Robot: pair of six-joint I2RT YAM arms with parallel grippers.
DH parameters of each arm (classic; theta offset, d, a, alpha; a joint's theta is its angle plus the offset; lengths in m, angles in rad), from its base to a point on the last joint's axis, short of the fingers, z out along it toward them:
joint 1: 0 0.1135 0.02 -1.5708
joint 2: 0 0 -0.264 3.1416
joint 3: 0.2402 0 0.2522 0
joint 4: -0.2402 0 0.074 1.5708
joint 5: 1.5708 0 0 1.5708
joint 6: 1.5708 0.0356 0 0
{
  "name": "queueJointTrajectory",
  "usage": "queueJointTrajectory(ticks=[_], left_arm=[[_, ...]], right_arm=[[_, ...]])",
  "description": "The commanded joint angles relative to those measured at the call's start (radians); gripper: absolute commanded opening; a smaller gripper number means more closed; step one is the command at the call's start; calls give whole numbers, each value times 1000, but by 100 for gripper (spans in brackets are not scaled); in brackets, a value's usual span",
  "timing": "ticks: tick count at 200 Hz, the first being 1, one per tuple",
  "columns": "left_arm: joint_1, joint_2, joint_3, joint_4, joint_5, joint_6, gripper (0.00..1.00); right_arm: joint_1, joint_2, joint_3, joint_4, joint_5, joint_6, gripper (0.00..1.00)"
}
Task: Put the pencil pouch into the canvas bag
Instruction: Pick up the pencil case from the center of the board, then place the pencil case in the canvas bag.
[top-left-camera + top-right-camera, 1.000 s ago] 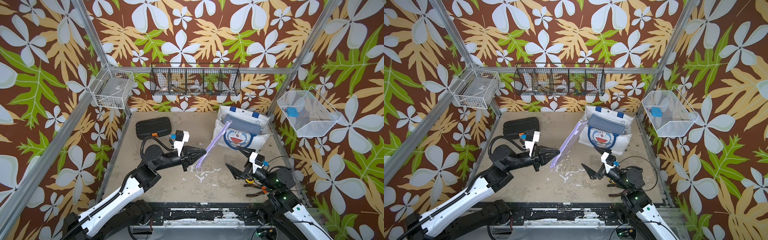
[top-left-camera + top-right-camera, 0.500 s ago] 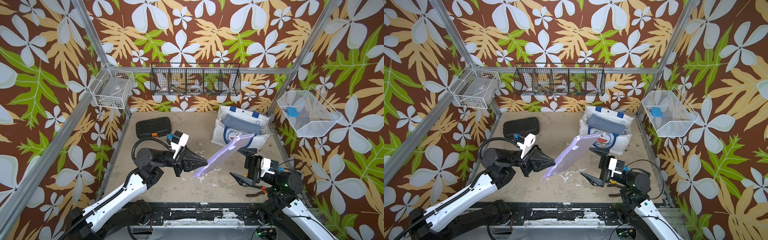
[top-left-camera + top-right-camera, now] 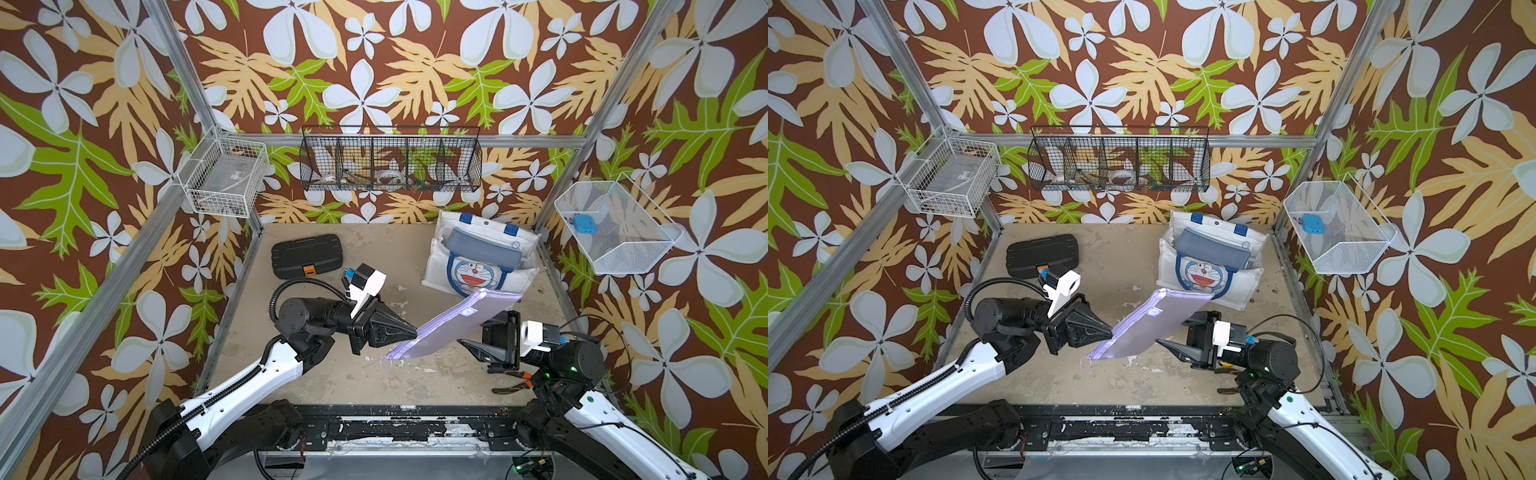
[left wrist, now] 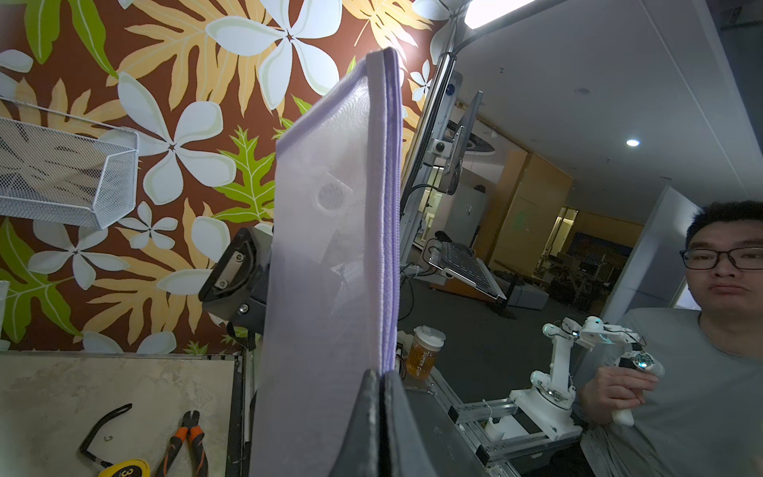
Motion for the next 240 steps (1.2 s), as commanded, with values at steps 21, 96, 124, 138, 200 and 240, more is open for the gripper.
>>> queueJointTrajectory(ticks=[21,96,124,138,200,240], left_arm=[[-2,12,1,44,4,-20,0],[119,-162,-9,-654,-550,392,100],[121,-224,-35,-849,-825,469,100],[122,-243,-55,-899,-896,483,100],[136,-304,-95,-992,-1065,506,100],[150,-310,-90,-1019,-1110,535,98]], right_arm=[[5,-48,-17,13,70,-37,0],[4,17,278,-672,607,-417,0],[2,200,479,-865,904,-556,0],[2,290,562,-914,1042,-625,0],[-137,578,752,-921,1357,-837,0],[-257,739,770,-936,1421,-922,0]])
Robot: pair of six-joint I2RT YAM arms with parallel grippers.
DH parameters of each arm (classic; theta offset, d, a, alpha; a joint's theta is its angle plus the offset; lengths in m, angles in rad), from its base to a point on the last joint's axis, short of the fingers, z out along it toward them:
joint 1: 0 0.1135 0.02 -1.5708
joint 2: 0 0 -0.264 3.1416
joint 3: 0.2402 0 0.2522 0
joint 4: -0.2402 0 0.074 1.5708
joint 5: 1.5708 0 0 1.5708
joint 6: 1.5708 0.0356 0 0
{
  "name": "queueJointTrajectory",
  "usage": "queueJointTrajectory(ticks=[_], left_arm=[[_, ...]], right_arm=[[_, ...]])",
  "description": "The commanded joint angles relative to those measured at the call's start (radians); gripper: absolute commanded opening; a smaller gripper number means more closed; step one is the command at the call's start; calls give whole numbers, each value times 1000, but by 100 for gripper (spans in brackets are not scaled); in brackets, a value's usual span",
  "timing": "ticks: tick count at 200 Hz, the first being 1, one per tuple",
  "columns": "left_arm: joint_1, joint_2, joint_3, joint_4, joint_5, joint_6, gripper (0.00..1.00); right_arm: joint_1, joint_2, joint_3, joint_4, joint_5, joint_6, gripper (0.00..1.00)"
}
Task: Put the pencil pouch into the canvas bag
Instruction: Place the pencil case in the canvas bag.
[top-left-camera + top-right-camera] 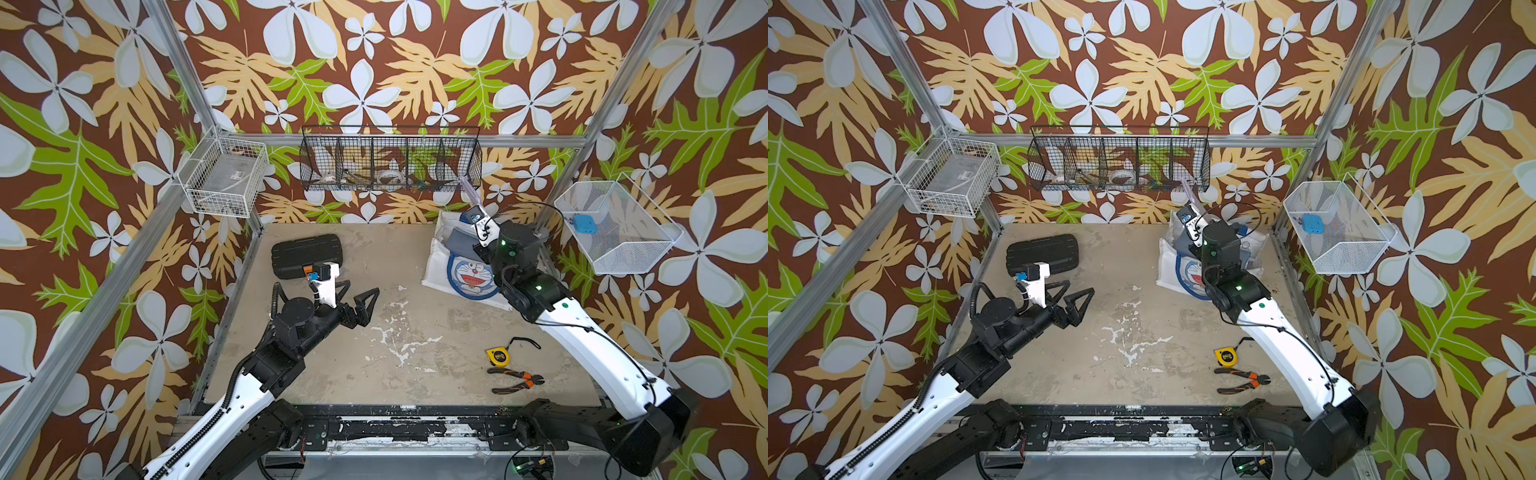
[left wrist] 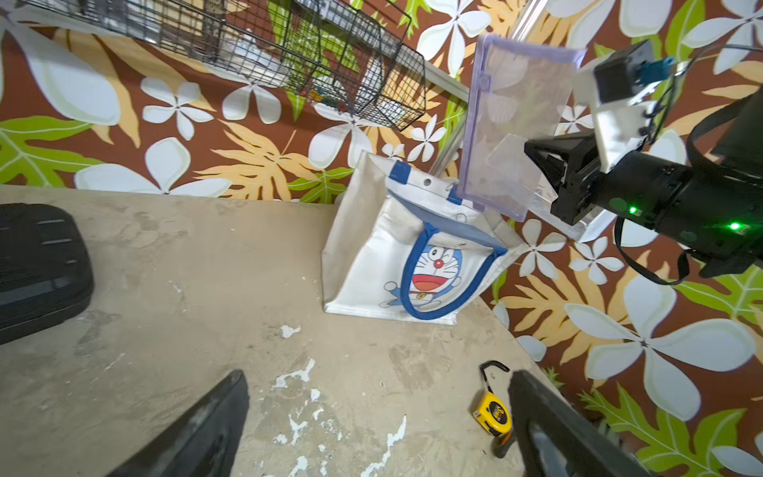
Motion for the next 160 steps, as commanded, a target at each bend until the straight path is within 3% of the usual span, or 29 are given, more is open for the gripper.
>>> queueJointTrajectory(ticks=[1,29,73,105,115,130,160], left_arm=[[7,-5,9,-18,-55,32,98],[6,-22,6,-22,-53,40,98],[8,-35,15,-46,-83,71,93],[8,-35,14,-51,-90,74,94],[8,-33,14,-51,-90,74,93],[9,-28,14,-51,-90,74,94],[12,-15,14,-53,-91,73,94]], right_arm=[[-53,64,20,-26,79,-70,0],[-69,166,44,-53,145,-103,0],[-69,246,45,-113,122,-42,1],[-70,271,73,-192,56,39,27],[-69,269,79,-204,45,57,47],[-69,250,83,-220,25,84,66],[-70,177,84,-253,-65,141,80]])
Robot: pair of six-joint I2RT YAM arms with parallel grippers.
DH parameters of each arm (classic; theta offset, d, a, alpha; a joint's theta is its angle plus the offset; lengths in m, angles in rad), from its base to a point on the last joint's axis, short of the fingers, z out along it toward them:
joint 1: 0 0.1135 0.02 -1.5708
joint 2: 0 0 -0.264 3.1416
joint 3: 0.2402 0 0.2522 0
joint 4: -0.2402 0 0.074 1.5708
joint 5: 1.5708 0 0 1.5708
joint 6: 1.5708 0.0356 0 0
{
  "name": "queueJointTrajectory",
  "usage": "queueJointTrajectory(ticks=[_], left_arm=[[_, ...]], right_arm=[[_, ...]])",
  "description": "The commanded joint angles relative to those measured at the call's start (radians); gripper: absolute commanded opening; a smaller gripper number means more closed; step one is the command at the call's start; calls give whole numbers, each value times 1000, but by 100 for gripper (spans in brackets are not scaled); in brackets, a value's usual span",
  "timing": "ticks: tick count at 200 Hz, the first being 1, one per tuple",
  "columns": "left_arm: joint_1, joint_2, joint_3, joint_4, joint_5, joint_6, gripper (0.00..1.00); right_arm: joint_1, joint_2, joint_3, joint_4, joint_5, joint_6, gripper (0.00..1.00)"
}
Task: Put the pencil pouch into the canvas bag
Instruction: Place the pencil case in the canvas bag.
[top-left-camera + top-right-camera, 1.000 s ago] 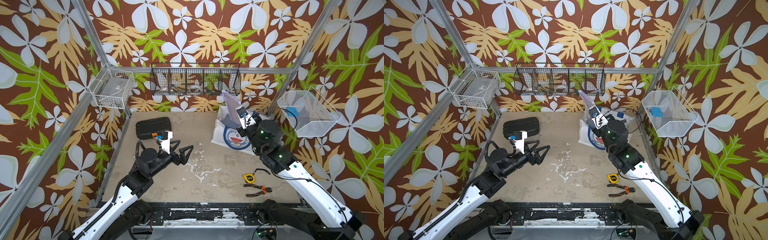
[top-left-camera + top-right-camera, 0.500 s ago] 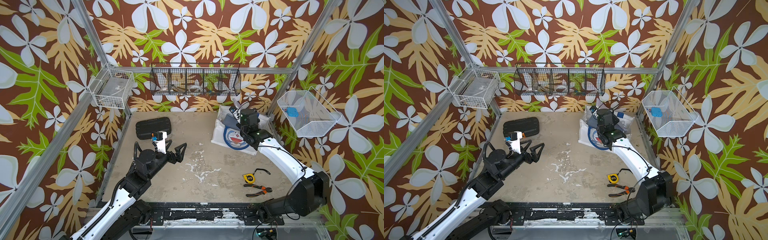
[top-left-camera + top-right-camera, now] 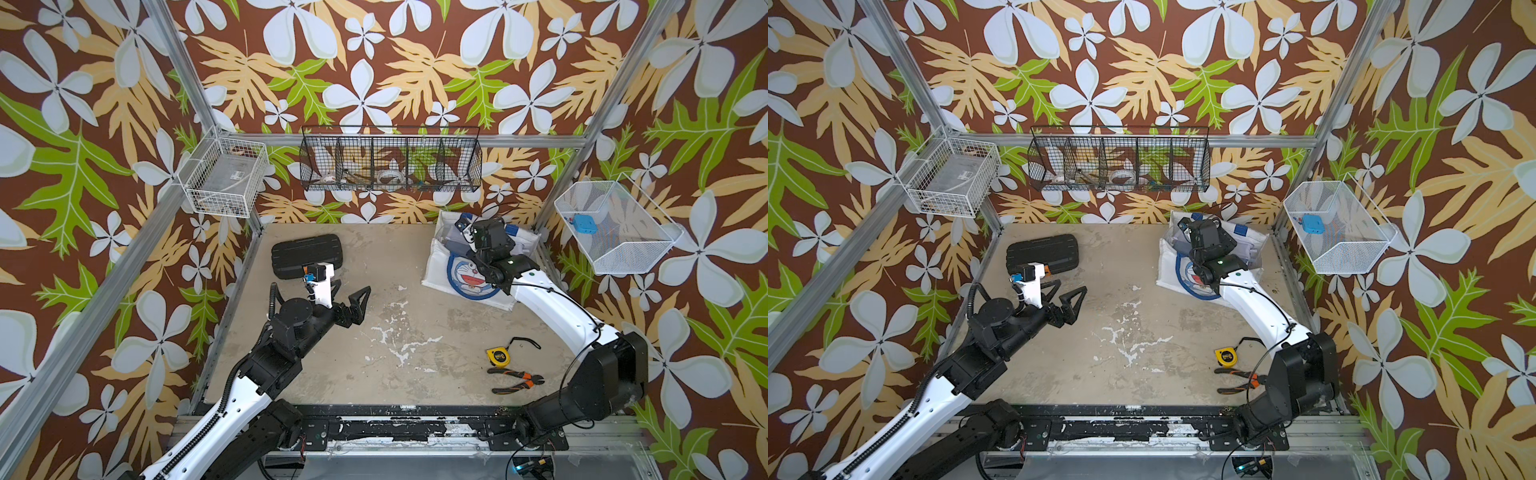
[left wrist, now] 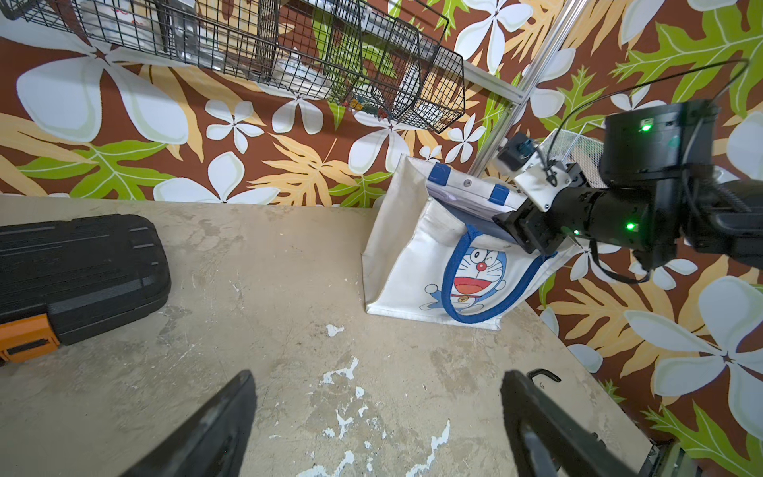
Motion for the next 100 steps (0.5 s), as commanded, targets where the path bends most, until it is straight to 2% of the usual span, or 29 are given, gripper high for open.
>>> queueJointTrajectory(ticks=[1,8,15,58,79,100], left_arm=[[4,6,5,9,-11,9,94],[4,11,5,9,-11,9,93],[4,15,5,7,-11,8,94],[4,35,1,4,-5,-5,94],[4,34,-3,4,-6,-6,94],[4,29,-6,-9,-36,-2,99]], right_arm=[[1,-52,4,-30,-90,80,81],[1,-70,5,-44,-121,101,88],[1,-93,3,-58,-166,124,100],[1,-255,-93,-22,-336,237,100],[2,-312,-123,-10,-448,310,97],[1,-407,-209,53,-569,372,100]])
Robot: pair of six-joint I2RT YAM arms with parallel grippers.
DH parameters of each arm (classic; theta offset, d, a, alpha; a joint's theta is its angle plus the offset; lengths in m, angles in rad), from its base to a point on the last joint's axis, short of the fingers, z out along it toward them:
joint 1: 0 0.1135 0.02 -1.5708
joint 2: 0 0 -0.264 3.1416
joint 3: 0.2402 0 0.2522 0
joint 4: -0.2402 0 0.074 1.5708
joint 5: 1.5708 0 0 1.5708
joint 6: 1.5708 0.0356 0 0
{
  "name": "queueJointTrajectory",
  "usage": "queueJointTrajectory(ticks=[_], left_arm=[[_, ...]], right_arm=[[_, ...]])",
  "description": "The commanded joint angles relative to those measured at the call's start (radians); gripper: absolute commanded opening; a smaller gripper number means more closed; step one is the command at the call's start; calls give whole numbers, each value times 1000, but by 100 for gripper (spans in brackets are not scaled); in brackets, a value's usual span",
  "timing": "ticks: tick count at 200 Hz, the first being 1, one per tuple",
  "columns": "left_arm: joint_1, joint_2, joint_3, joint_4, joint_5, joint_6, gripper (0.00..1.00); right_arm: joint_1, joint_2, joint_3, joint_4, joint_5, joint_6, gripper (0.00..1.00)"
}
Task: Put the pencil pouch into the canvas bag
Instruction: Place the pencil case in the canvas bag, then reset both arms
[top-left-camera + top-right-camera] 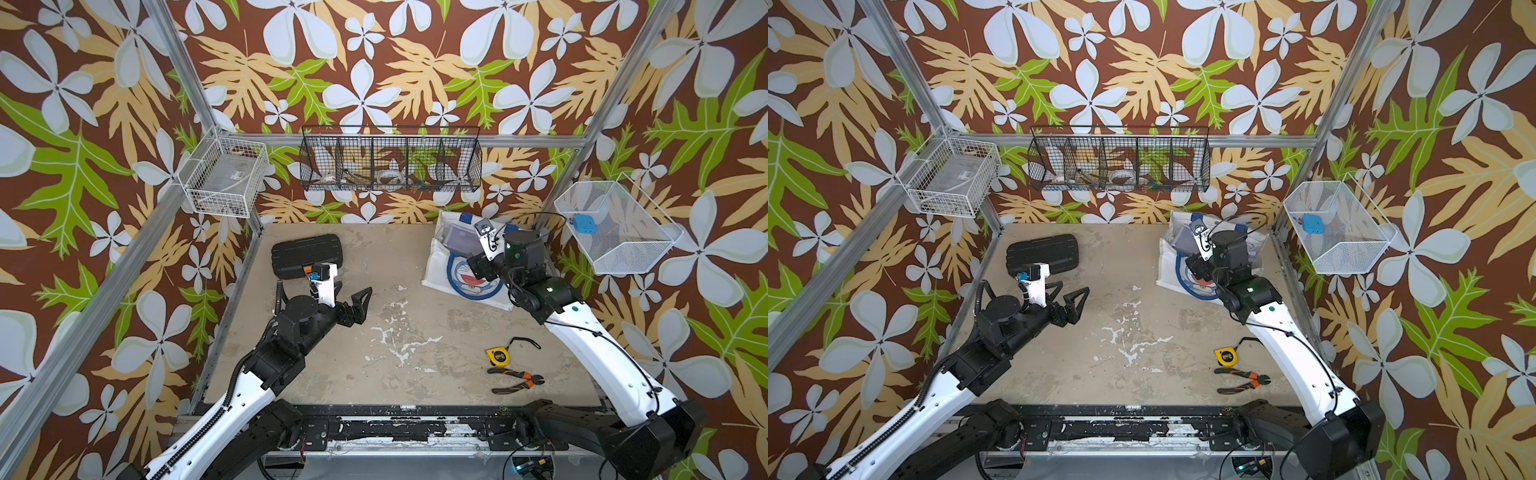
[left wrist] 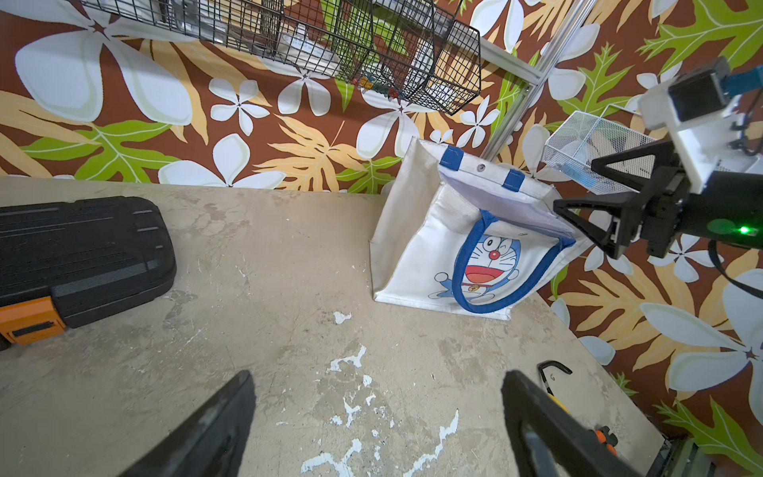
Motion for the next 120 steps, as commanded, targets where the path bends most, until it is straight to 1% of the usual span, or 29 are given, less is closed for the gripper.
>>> queueJointTrajectory(ticks=[1,14,36,49,58,63,72,85,99,110,120], left_arm=[[3,-5,-3,-6,-37,-2,99],[3,-3,-7,-29,-88,-11,100],[3,4,-23,-53,-171,-36,100],[3,12,-43,-66,-234,-85,100],[3,15,-60,-87,-331,-144,100],[4,17,-74,-91,-366,-161,100],[7,18,-106,-67,-377,-137,100],[19,33,-140,-45,-413,-140,100],[50,69,-192,19,-476,-141,100],[92,102,-236,86,-518,-146,100],[144,125,-261,131,-531,-151,100]], right_arm=[[1,-83,-74,79,-188,114,100],[1,-167,-166,141,-212,140,100],[2,-314,-376,277,-252,202,100],[2,-395,-514,374,-250,256,100],[1,-440,-609,442,-217,287,100],[1,-461,-658,479,-191,305,100],[1,-489,-734,541,-140,333,100],[1,-519,-817,626,-74,337,100],[1,-523,-900,746,27,339,100],[-11,-498,-949,829,98,351,100],[-30,-456,-976,888,118,355,100]])
